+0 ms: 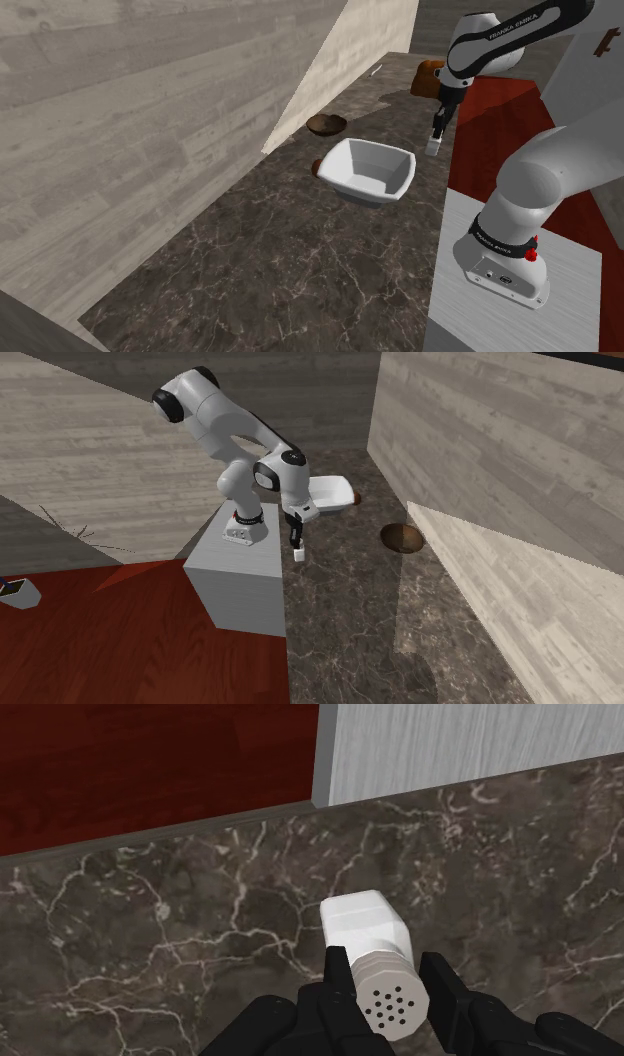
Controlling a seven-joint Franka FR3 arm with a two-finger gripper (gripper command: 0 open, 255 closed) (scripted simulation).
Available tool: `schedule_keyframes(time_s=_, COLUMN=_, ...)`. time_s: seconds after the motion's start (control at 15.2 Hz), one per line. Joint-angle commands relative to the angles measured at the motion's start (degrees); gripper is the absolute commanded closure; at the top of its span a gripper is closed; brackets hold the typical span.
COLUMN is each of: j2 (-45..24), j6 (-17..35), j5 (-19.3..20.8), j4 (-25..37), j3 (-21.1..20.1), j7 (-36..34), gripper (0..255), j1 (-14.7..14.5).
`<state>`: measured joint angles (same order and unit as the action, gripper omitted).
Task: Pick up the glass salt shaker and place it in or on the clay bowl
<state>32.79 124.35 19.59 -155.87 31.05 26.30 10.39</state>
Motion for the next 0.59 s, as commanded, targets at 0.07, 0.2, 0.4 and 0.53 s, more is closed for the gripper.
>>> schedule_keyframes(time_s=0.07, j2=0.0, j6=0.0, j5=0.0, j4=0.0, j3=0.0, j7=0.0, gripper=255, j1=0.0)
schedule_keyframes(time_s=0.2, j2=0.0, j6=0.0, j5=0.0, j4=0.0, j3=0.0, j7=0.0, gripper=255, j1=0.0)
schedule_keyframes(time_s=0.4, j2=0.5, j6=-1.0, j5=-0.1, j4=0.4, j3=-0.3, j7=0.0, gripper=255, j1=0.0)
schedule_keyframes(time_s=0.53, j2=1.5, j6=-2.9, j5=-0.4, j4=1.4, j3=-0.9, j7=-0.1, gripper=255, j1=0.1)
